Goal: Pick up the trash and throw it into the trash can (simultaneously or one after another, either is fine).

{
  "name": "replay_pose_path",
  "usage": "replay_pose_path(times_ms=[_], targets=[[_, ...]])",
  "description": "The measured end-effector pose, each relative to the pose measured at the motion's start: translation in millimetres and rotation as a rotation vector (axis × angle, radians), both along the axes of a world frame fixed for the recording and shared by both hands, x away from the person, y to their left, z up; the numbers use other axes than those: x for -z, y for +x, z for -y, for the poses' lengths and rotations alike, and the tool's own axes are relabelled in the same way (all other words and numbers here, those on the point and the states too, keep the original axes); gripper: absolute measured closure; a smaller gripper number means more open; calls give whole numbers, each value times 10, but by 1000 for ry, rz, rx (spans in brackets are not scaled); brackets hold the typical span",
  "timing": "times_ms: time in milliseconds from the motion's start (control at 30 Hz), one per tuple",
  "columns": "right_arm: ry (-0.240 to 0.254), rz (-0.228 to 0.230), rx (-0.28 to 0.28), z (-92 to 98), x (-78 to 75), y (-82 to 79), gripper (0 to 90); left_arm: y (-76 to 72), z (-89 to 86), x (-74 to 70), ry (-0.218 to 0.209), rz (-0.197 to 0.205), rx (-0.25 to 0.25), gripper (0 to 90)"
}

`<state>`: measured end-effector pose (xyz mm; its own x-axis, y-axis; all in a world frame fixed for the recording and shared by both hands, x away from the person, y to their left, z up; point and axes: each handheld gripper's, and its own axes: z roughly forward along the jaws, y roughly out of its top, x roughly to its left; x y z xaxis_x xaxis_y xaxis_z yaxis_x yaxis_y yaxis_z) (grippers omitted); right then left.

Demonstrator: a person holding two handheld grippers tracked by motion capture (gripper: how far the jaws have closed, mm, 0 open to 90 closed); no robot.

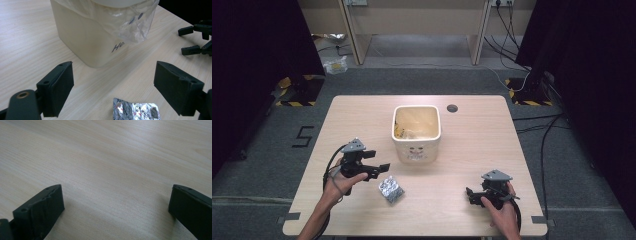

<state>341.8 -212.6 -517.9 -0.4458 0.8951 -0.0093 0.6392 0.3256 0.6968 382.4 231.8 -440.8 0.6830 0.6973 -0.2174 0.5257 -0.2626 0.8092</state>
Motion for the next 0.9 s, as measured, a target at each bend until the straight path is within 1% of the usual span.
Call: replay_pose_path(times_ms=[133,200,267,467,600,800,900], targets=[[-2,1,-2,2,0,1,3,-31,-6,38,9,16,-11,157],[-2,2,-1,1,0,0,4,-40,-12,54,17,15,-9,157],[-2,2,-1,1,0,0,4,-51,-15,76,14,20,-17,156],[-4,2,-2,1,-1,-1,6,-81,-32,179,29,-2,-15,157],[-4,2,-5,0,-1,-2,5,-92,-36,232,27,-10,-16,158],[-3,2,-5,-2,-1,-3,6,-106,-29,312,37,-30,-5,160],[-2,1,-4,-4,-1,-5,6,-111,-33,363,45,-47,1,160]])
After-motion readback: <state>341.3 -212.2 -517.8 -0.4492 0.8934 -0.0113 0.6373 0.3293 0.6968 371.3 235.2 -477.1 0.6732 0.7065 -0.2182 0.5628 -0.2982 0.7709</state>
